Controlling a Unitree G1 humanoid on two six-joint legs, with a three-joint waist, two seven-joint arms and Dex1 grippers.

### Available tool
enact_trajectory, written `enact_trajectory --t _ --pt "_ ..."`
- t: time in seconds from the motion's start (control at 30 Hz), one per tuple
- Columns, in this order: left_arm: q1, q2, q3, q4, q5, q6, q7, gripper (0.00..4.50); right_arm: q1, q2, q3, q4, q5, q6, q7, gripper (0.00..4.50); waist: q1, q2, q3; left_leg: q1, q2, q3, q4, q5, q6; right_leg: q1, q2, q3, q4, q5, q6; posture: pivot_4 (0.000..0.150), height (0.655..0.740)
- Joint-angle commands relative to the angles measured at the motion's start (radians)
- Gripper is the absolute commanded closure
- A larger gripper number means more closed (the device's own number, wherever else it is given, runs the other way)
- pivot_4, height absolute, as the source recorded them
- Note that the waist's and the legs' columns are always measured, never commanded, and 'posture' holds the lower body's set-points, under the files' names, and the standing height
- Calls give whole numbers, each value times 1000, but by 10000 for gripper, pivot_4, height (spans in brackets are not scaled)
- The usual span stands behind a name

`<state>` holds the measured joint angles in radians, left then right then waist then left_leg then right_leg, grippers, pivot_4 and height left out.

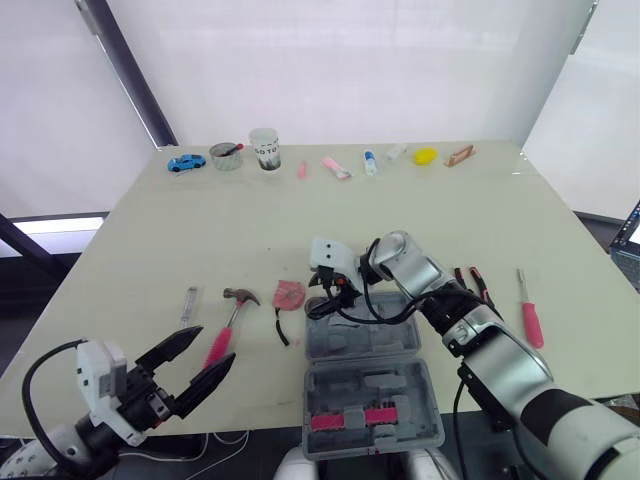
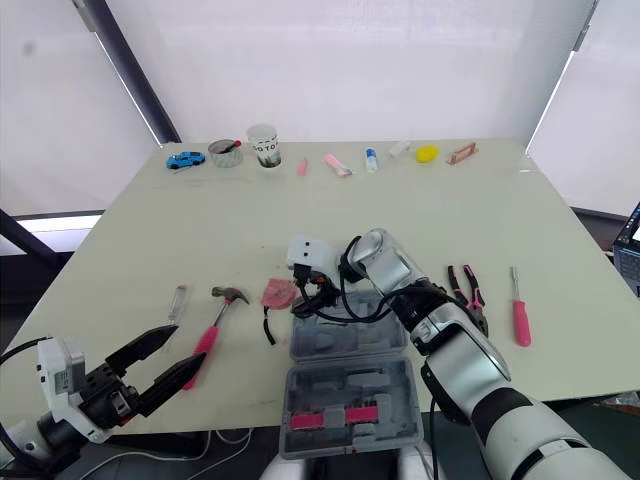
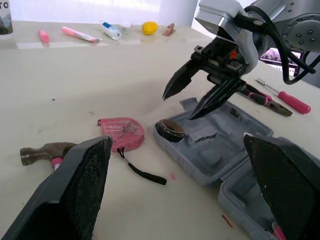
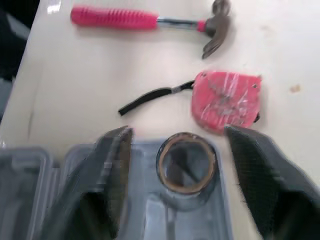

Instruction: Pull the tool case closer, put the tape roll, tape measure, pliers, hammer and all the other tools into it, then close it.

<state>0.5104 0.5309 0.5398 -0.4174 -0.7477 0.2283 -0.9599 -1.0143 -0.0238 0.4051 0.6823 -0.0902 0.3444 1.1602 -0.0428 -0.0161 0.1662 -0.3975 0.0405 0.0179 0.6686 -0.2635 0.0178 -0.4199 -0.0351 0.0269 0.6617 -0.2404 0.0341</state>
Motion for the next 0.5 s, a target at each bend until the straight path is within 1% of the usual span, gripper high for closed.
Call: enact_trajectory --t 0.03,0.3,0.5 --pt "-10 7 6 14 1 -21 -16 0 21 28 -31 -29 38 -33 -37 30466 0 0 0 0 0 0 0 0 0 0 0 0 0 0 0 1500 7400" --pt "-31 15 13 61 13 -30 -49 0 54 66 -36 27 37 -98 -118 30466 0 0 0 0 0 0 0 0 0 0 0 0 0 0 0 1500 7400" --pt "-33 12 8 74 20 -40 -62 0 54 87 -37 152 17 -176 -186 30466 -1 0 0 0 0 0 0 0 0 0 0 0 0 0 0 1500 7400"
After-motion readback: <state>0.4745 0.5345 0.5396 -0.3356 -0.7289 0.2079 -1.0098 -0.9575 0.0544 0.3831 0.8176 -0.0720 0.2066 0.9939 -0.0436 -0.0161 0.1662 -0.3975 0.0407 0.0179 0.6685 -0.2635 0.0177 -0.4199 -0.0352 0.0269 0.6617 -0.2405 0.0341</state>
